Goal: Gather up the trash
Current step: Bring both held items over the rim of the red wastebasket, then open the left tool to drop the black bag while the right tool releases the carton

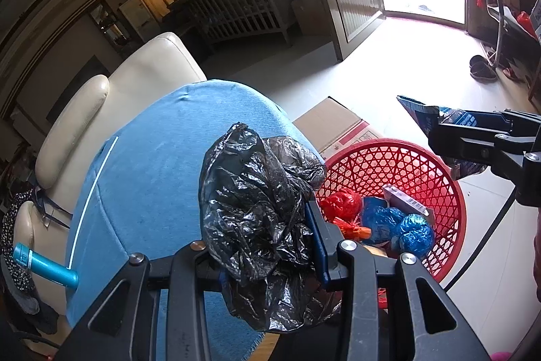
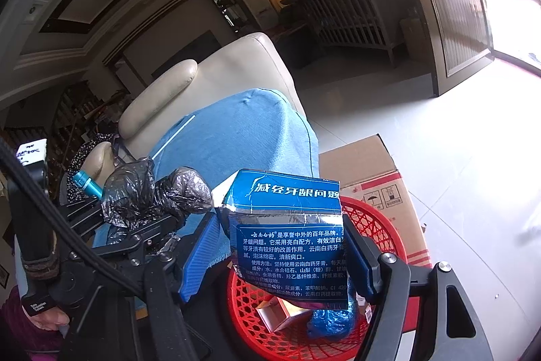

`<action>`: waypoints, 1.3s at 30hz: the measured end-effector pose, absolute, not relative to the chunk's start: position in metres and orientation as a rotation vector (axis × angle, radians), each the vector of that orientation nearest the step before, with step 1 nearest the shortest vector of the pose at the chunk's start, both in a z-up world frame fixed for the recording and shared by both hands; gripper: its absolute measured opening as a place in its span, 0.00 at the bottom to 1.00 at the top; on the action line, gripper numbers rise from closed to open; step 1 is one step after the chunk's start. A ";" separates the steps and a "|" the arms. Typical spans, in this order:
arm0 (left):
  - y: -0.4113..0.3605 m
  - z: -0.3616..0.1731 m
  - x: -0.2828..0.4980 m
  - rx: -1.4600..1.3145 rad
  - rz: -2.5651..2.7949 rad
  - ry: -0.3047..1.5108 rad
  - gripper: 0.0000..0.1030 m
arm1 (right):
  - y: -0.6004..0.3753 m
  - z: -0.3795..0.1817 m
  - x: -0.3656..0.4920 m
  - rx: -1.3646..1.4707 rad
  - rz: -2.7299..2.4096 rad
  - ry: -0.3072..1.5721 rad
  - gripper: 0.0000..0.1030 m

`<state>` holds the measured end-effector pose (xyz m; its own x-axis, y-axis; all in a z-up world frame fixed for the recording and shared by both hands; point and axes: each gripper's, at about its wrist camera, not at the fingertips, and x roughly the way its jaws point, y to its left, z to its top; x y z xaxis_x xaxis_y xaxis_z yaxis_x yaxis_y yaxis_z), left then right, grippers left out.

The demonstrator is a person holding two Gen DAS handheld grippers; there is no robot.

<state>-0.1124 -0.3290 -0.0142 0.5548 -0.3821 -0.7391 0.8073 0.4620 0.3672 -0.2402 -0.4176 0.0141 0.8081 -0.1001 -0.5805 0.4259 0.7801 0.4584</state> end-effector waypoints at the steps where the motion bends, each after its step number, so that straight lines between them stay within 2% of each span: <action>1: -0.330 -0.015 -0.113 0.780 -0.793 0.626 0.39 | -0.418 0.014 -0.240 0.617 -0.302 0.565 0.71; 33: -0.333 -0.020 -0.114 0.781 -0.844 0.650 0.41 | -0.431 0.001 -0.236 0.719 -0.293 0.602 0.72; 37: -0.329 -0.017 -0.111 0.757 -0.845 0.642 0.54 | -0.435 -0.001 -0.238 0.767 -0.273 0.591 0.72; 39: -0.326 -0.015 -0.111 0.746 -0.850 0.631 0.56 | -0.435 -0.001 -0.239 0.780 -0.272 0.587 0.72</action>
<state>-0.1109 -0.3257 -0.0149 0.5137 -0.4269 -0.7442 0.8357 0.4450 0.3217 -0.2388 -0.4351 -0.0009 0.8079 -0.0174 -0.5891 0.4378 0.6868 0.5802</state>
